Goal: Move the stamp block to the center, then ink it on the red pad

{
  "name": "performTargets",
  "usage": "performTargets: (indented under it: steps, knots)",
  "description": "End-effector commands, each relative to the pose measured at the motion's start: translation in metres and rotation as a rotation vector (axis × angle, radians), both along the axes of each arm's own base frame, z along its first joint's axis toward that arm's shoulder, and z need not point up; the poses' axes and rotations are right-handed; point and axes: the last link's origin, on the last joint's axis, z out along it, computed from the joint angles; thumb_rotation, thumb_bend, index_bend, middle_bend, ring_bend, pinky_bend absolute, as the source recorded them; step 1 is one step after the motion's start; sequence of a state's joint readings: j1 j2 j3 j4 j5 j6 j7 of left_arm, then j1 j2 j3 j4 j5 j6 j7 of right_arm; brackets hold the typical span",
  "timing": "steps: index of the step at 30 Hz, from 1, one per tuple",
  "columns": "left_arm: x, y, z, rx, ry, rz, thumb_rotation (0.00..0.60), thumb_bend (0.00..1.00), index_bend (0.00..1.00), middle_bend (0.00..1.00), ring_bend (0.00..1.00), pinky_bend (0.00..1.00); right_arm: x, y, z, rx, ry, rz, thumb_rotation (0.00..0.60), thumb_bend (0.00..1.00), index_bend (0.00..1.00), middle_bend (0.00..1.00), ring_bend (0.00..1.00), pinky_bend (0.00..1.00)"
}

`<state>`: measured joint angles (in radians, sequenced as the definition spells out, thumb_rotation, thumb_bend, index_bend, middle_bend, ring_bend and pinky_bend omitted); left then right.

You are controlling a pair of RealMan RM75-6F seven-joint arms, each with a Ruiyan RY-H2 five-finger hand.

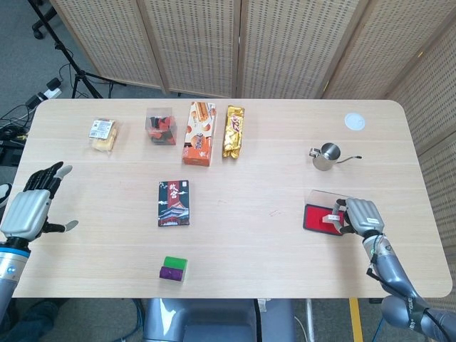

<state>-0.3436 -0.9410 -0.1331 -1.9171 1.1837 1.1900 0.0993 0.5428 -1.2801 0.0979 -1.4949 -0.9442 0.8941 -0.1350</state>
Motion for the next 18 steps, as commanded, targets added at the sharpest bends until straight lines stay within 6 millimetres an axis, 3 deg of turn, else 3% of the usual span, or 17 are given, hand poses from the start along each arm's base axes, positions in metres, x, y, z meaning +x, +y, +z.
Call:
performTargets:
  steps: [1,18]
  knots:
    - [0.000,0.000,0.000,-0.001,0.001,0.000,0.600,0.00,0.00,0.00,0.00,0.00,0.001,0.003,0.000,0.001,-0.008,0.009,0.600,0.57,0.56,0.95,1.00,1.00]
    - [0.000,-0.001,-0.001,-0.009,0.001,0.000,0.600,0.00,0.00,0.00,0.00,0.00,-0.006,0.004,-0.010,0.017,0.005,0.001,0.600,0.59,0.56,0.95,1.00,1.00]
